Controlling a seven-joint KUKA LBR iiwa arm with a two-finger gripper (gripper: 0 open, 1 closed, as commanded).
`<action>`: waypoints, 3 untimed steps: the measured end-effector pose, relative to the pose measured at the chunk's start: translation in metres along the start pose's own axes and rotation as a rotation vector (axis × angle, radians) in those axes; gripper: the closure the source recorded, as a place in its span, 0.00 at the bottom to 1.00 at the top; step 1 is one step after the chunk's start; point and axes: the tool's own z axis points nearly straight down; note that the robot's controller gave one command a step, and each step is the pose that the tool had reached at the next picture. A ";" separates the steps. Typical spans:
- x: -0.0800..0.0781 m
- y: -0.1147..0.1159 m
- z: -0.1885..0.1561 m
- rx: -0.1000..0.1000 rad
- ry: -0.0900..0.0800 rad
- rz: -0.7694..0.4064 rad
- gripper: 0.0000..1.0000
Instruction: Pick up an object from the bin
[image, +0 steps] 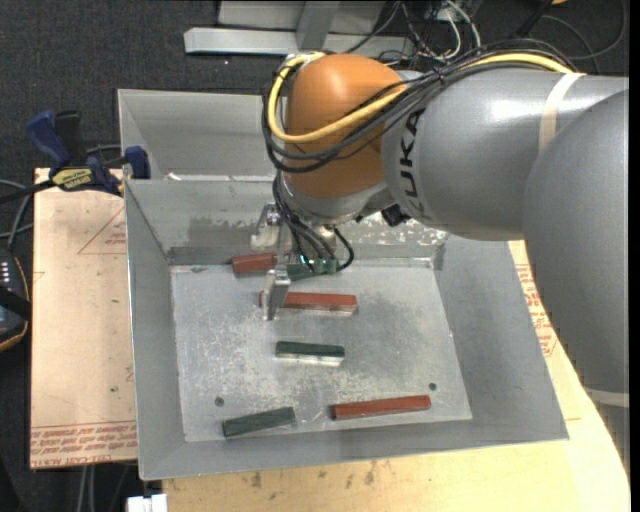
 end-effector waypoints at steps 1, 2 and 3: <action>-0.002 -0.001 -0.004 -0.001 -0.008 0.002 0.00; -0.003 -0.006 0.003 -0.002 -0.012 -0.037 0.00; 0.001 -0.051 0.068 0.000 -0.012 -0.149 0.00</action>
Offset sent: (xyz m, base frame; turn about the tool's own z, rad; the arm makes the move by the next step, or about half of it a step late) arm 0.0138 -0.0955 -0.1107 -0.4069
